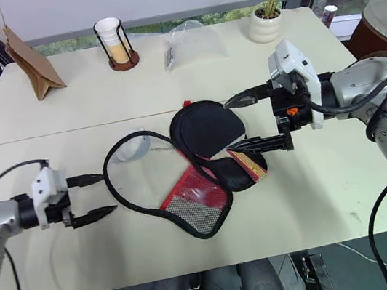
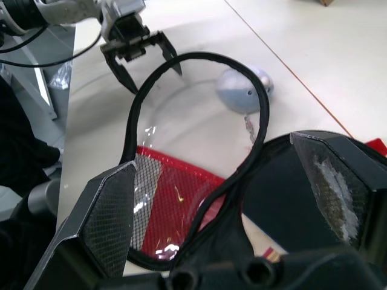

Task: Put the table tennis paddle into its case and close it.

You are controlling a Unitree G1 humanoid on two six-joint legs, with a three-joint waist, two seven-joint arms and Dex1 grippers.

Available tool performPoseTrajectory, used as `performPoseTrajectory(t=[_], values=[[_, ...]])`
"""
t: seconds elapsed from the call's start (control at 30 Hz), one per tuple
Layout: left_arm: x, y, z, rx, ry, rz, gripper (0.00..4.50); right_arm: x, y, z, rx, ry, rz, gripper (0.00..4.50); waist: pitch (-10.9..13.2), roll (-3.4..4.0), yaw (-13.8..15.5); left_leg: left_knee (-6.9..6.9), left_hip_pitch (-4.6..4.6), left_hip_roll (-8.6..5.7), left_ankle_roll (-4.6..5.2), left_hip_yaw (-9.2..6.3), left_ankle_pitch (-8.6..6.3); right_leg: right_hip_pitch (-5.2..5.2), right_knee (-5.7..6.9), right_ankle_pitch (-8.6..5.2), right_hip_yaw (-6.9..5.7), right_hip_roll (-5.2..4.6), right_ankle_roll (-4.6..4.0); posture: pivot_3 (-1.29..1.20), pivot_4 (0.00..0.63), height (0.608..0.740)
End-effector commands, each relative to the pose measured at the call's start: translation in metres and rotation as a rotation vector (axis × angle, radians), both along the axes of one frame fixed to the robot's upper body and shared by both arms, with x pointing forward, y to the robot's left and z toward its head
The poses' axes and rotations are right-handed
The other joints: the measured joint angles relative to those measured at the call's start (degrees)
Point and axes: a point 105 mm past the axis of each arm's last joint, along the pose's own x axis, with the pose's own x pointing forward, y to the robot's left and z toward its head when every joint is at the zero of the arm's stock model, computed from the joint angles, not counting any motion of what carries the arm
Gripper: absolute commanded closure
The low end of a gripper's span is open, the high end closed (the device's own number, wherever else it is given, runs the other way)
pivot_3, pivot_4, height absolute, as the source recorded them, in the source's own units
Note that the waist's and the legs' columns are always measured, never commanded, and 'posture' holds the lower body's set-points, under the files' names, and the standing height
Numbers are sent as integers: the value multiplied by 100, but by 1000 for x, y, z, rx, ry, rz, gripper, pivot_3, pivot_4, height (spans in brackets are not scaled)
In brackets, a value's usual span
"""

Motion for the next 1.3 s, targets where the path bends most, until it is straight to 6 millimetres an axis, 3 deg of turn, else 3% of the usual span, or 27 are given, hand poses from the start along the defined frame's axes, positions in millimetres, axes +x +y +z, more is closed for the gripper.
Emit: performPoseTrajectory(t=[0.03, 0.17, 0.33, 0.53, 0.6, 0.7, 0.8, 0.9, 1.0, 1.17, 1.3], values=[[14, -21, 12, -59, -112, -29, 222, -7, 0, 19, 16, -64, -13, 33, -1, -2, 21, 1, 0, 0, 0, 0, 0, 0, 2, 1, -2, -1, 0, 0, 150, 734], [28, -56, 35, -179, -141, -100, 222, -6, -8, 22, -4, -80, -69, 33, -1, -3, 81, 15, -4, 0, 3, 1, -1, 4, 0, 3, -5, -3, 2, 0, 150, 734], [44, -84, 57, -256, -134, -184, 222, -4, -23, 34, 19, -103, -158, 33, -2, -5, 126, 18, -8, -1, 8, 3, 0, 1, 0, 10, -8, 0, 16, 0, 150, 734], [81, -134, 78, -388, -111, -213, 222, -5, -41, 38, 7, -134, -270, 33, -2, -7, 149, 50, -9, -1, 24, -3, -3, 24, 2, 12, -24, 0, 19, 0, 150, 734], [91, -156, 73, -394, -89, -227, 222, -6, -43, 37, 12, -131, -293, 33, -1, -9, 148, 56, -11, -3, 28, -3, -1, 26, 0, 17, -27, 0, 29, 0, 150, 734], [110, -197, 47, -311, -59, -202, 222, -7, -44, 27, 2, -95, -323, 33, 0, -12, 137, 56, -12, -6, 32, -3, -1, 25, -1, 21, -28, -1, 36, 0, 150, 734], [116, -214, 26, -224, -57, -194, 222, -2, -45, 12, -8, -38, -351, 33, 2, -15, 109, 56, -15, -6, 32, -2, 0, 22, -1, 28, -27, -1, 48, 0, 150, 734], [117, -216, 26, -214, -68, -211, 222, 5, -49, -4, -23, 37, -386, 33, 2, -16, 78, 51, -19, -2, 33, 0, 0, 8, 3, 28, -20, 7, 49, 0, 150, 734], [118, -207, 39, -245, -94, -218, 222, 13, -55, -22, -20, 155, -416, 33, 2, -16, 97, 51, -20, 1, 33, -1, 0, 3, 11, 28, -21, 9, 49, 0, 150, 734], [112, -179, 70, -316, -135, -216, 222, 22, -55, -49, -48, 323, -425, 33, 2, -16, 113, 59, -30, 0, 32, -1, 0, -2, 10, 29, -20, 8, 50, 0, 150, 734], [88, -145, 94, -350, -156, -212, 222, 32, -59, -72, -63, 461, -449, 33, 1, -13, 78, 55, -31, 0, 32, -1, 0, -4, 7, 28, -18, 9, 49, 0, 150, 734]])
